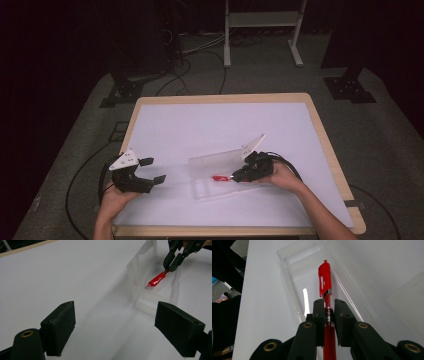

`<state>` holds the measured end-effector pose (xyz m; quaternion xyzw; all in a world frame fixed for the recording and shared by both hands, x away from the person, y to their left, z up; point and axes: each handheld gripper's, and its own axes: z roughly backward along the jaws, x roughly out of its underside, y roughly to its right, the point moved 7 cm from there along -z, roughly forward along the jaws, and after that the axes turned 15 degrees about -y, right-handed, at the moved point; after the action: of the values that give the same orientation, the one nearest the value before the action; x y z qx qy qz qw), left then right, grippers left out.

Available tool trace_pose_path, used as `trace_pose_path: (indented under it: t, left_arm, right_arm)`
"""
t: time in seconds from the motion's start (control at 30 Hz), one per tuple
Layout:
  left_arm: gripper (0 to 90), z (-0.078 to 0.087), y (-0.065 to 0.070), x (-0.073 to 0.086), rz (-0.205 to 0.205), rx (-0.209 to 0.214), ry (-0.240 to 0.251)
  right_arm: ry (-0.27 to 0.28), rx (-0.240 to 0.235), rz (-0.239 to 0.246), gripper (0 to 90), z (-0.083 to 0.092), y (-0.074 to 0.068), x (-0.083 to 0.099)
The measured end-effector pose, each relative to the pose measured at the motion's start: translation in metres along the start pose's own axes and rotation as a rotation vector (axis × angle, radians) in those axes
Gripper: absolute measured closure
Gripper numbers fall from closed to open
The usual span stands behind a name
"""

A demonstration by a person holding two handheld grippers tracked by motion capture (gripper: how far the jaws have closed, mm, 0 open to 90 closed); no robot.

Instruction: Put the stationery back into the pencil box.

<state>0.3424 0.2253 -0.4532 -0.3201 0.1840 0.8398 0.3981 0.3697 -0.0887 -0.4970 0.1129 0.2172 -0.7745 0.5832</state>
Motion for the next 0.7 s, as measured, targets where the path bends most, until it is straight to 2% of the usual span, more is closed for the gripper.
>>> trace_pose_path:
  t: [0.37, 0.7]
  left_arm:
    - [16.3, -0.002, 0.001, 0.001, -0.007, 0.004, -0.01]
    - [15.9, -0.005, 0.001, 0.003, 0.006, 0.011, -0.016]
  right_arm:
    - [-0.019, -0.008, -0.009, 78.8, -0.01, 0.003, 0.004]
    - [-0.015, -0.014, -0.008, 78.6, -0.012, 0.004, 0.004]
